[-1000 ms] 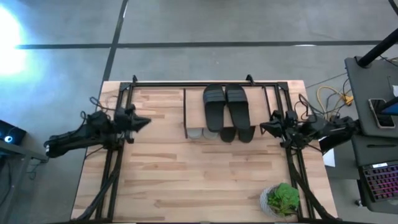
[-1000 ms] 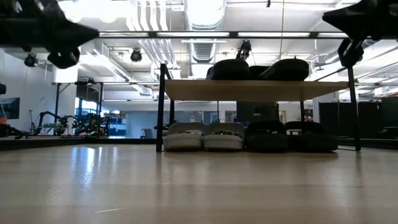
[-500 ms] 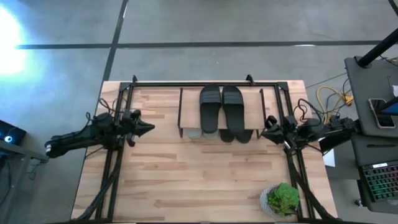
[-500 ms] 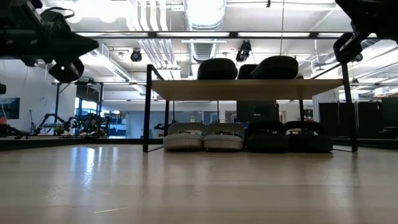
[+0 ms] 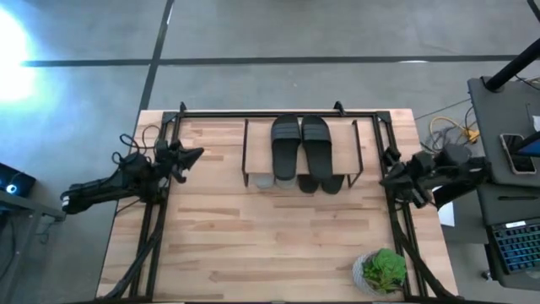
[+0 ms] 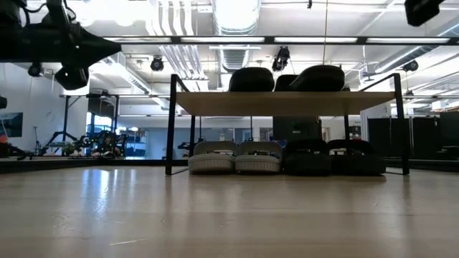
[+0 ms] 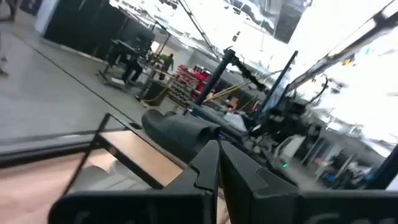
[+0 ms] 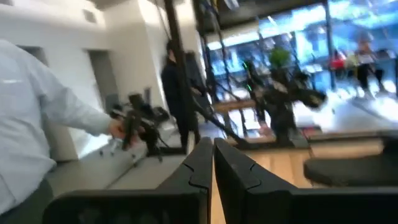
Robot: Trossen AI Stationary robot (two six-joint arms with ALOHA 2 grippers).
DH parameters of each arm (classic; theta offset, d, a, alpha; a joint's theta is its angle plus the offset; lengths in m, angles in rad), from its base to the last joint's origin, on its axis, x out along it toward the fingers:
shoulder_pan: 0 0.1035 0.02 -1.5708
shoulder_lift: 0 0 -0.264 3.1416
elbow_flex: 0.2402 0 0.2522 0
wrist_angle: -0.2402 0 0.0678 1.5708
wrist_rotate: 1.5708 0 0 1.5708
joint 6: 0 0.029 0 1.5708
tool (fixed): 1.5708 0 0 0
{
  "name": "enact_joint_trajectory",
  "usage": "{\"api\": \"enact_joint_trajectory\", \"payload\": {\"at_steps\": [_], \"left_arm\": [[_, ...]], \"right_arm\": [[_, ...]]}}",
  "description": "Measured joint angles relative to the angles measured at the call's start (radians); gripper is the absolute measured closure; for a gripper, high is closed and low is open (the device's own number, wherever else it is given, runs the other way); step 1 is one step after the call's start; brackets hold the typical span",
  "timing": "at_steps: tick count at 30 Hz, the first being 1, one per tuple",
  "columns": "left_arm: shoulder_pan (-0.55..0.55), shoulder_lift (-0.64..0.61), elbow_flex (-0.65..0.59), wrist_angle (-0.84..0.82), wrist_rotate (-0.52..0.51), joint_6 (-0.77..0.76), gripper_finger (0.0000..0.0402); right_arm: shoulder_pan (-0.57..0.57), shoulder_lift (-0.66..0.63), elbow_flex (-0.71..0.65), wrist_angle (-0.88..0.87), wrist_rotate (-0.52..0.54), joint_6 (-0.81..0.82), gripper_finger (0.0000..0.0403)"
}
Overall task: Pick and place slides into the shelf
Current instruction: Return to Home Position
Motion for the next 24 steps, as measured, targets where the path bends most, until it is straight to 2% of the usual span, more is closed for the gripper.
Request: {"api": "enact_joint_trajectory", "payload": {"at_steps": [2,5,18,24], "left_arm": [[0.0,0.007,-0.001,0.001,-0.002,0.047,0.0402],[0.0,0.013,-0.001,0.002,0.023,0.059,0.0402],[0.0,0.02,-0.011,0.001,0.032,0.155,0.0402],[0.0,0.019,-0.021,0.002,0.032,0.155,0.0402]], "right_arm": [[-0.001,-0.001,0.001,0.012,-0.023,-0.012,0.0394],[-0.001,0.002,-0.069,0.0,-0.031,0.029,0.0394],[0.0,0.0,-0.441,0.435,-0.1,0.151,0.0394],[-0.001,0.002,-0.443,0.335,-0.051,0.039,0.0394]]}}
